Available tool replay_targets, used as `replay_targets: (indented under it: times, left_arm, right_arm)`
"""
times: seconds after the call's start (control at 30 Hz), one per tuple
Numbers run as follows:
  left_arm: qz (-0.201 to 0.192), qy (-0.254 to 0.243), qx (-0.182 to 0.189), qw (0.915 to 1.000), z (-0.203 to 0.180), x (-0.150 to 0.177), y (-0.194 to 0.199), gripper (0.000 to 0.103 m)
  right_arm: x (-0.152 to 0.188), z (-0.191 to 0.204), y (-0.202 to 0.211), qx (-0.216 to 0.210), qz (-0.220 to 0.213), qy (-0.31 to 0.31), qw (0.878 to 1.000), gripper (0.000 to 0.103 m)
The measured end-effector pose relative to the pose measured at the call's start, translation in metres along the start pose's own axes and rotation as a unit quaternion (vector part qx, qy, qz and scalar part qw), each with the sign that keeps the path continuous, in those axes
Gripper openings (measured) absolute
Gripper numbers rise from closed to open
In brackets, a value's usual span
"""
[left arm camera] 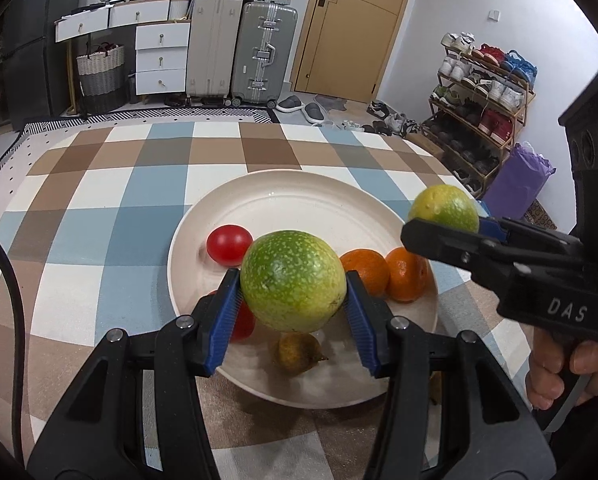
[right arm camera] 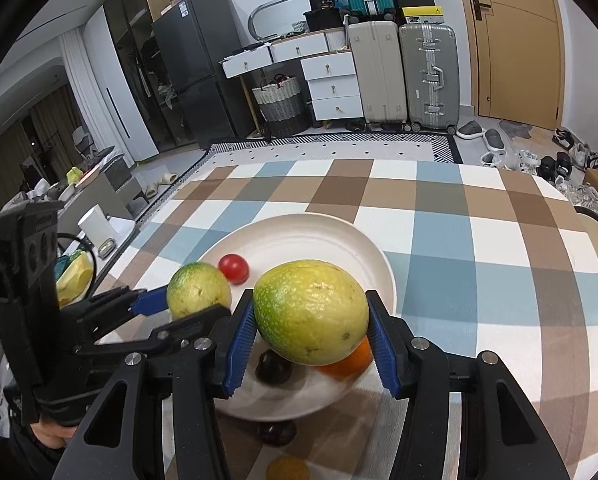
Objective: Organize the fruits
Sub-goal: 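Carry the green citrus in the left gripper over the plate while the right carries its citrus, then open the left gripper to drop the green citrus while the right releases its citrus onto the plate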
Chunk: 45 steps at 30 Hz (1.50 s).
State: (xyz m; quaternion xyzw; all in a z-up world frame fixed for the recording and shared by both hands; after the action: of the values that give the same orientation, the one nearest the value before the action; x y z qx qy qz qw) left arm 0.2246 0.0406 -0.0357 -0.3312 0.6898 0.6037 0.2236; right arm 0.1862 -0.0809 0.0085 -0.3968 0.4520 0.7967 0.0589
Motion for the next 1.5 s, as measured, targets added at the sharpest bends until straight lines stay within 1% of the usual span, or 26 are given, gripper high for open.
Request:
replay_targets:
  times: [0.13, 0.27, 0.47, 0.53, 0.57, 0.7, 0.83, 1.07, 1.1, 1.2, 1.23, 1.27, 1.3, 1.33, 1.37, 1.43, 1.5]
  left_arm:
    - [-0.004, -0.011, -0.011, 0.9999, -0.002, 0.000, -0.004, 0.048]
    - [-0.005, -0.016, -0.009, 0.9998, -0.006, 0.000, -0.007, 0.048]
    - [-0.009, -0.040, -0.036, 0.9985, -0.014, 0.001, -0.012, 0.049]
    - [-0.009, -0.046, -0.038, 0.9982, -0.016, 0.001, -0.012, 0.049]
    - [-0.009, -0.047, -0.038, 0.9981, -0.016, 0.002, -0.012, 0.049]
    - [-0.007, -0.034, -0.019, 0.9992, -0.014, 0.001, -0.011, 0.049]
    - [-0.010, -0.040, -0.029, 0.9987, -0.015, 0.002, -0.011, 0.049]
    - [-0.010, -0.029, -0.021, 0.9993, -0.012, 0.003, -0.005, 0.049]
    - [-0.011, -0.023, -0.018, 0.9995, -0.010, 0.003, -0.003, 0.050]
    - [-0.015, -0.012, -0.015, 0.9997, -0.005, 0.005, 0.004, 0.059]
    - [-0.015, -0.010, -0.017, 0.9997, -0.004, 0.005, 0.006, 0.066]
    - [-0.017, -0.007, -0.019, 0.9996, -0.003, 0.006, 0.009, 0.069]
    - [-0.021, -0.005, -0.019, 0.9996, -0.002, 0.007, 0.013, 0.072]
    - [-0.024, -0.004, -0.016, 0.9996, -0.002, 0.008, 0.018, 0.076]
    - [-0.026, -0.003, -0.016, 0.9995, -0.001, 0.008, 0.022, 0.083]
    - [-0.032, -0.003, -0.022, 0.9993, -0.001, 0.010, 0.031, 0.085]
    - [-0.035, -0.002, -0.026, 0.9991, -0.001, 0.013, 0.038, 0.087]
  right_arm:
    - [-0.006, -0.005, -0.012, 0.006, 0.003, -0.001, 1.000, 0.053]
    - [-0.011, -0.009, -0.023, 0.010, 0.008, -0.006, 1.000, 0.053]
    - [-0.013, -0.014, -0.037, 0.014, 0.015, -0.011, 1.000, 0.053]
    - [-0.013, -0.016, -0.041, 0.014, 0.020, -0.012, 1.000, 0.053]
    - [-0.013, -0.016, -0.043, 0.014, 0.021, -0.012, 1.000, 0.053]
    - [-0.012, -0.019, -0.048, 0.006, 0.029, -0.015, 0.999, 0.054]
    - [-0.011, -0.019, -0.049, -0.003, 0.032, -0.017, 0.999, 0.054]
    - [-0.009, -0.018, -0.044, -0.005, 0.024, -0.017, 1.000, 0.054]
    - [-0.009, -0.018, -0.042, -0.002, 0.023, -0.016, 1.000, 0.055]
    - [-0.011, -0.018, -0.033, -0.001, 0.016, -0.015, 1.000, 0.055]
    - [-0.011, -0.018, -0.029, 0.001, 0.015, -0.012, 1.000, 0.055]
    - [-0.011, -0.018, -0.026, 0.004, 0.015, -0.008, 1.000, 0.056]
    - [-0.010, -0.017, -0.022, 0.006, 0.014, -0.002, 1.000, 0.059]
    - [-0.009, -0.016, -0.017, 0.004, 0.010, 0.002, 1.000, 0.066]
    - [-0.008, -0.016, -0.012, 0.001, 0.006, 0.004, 1.000, 0.069]
    - [-0.004, -0.016, -0.002, -0.001, -0.003, 0.008, 1.000, 0.079]
    - [0.000, -0.017, 0.008, 0.010, -0.009, 0.007, 1.000, 0.084]
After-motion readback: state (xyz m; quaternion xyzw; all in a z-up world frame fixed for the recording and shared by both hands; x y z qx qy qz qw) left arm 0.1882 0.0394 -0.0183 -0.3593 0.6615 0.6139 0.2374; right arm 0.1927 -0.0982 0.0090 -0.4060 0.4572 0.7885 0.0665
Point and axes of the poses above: each gripper's, at about its wrist camera, not at the fingertips, and y roughly against the way its jaws point, z to its left, x to its underside, the point moved 2 cm from there along -y, roughly the way its jaws point, and after that the axes turned 4 degrees about -x, right-handed, at the moved point
